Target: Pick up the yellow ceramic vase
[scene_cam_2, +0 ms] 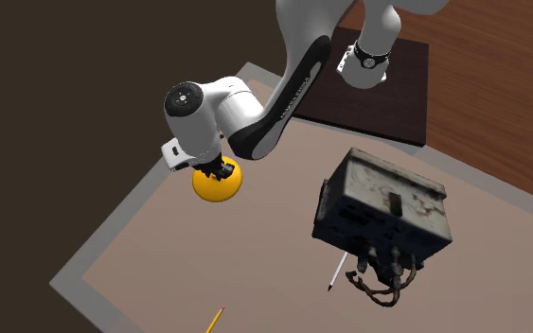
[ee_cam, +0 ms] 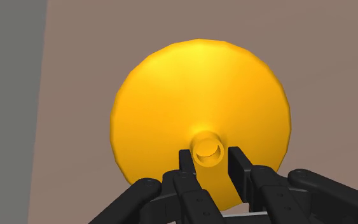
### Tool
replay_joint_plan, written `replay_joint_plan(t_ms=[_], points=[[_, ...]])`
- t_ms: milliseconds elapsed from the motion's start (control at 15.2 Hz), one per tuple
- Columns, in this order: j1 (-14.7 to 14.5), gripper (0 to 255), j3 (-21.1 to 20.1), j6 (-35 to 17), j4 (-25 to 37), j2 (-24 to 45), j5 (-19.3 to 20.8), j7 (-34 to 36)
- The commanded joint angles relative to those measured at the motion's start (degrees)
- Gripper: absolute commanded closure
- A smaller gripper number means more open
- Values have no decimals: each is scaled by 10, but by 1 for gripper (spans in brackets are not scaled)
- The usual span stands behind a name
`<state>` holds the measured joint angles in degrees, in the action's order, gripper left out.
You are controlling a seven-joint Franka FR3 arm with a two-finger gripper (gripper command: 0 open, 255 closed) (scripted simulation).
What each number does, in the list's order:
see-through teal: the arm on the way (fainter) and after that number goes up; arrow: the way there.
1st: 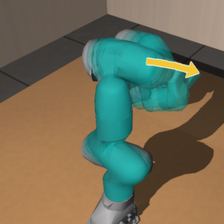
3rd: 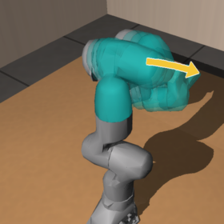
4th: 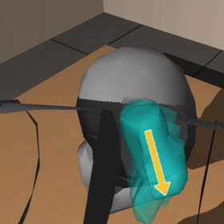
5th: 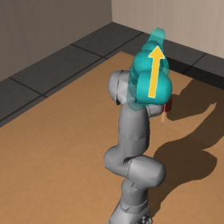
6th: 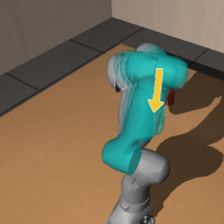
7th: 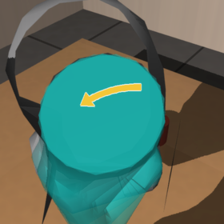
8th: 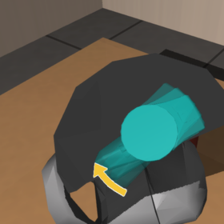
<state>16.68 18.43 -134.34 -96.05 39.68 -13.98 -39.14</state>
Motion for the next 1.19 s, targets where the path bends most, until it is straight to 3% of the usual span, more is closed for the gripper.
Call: replay_joint_plan(t_ms=[0,330,1122], points=[[0,255,0,0,0,0,0,0],[0,255,0,-1,-1,0,0,0],[-11,255,16,61,4,-58,20,10]])
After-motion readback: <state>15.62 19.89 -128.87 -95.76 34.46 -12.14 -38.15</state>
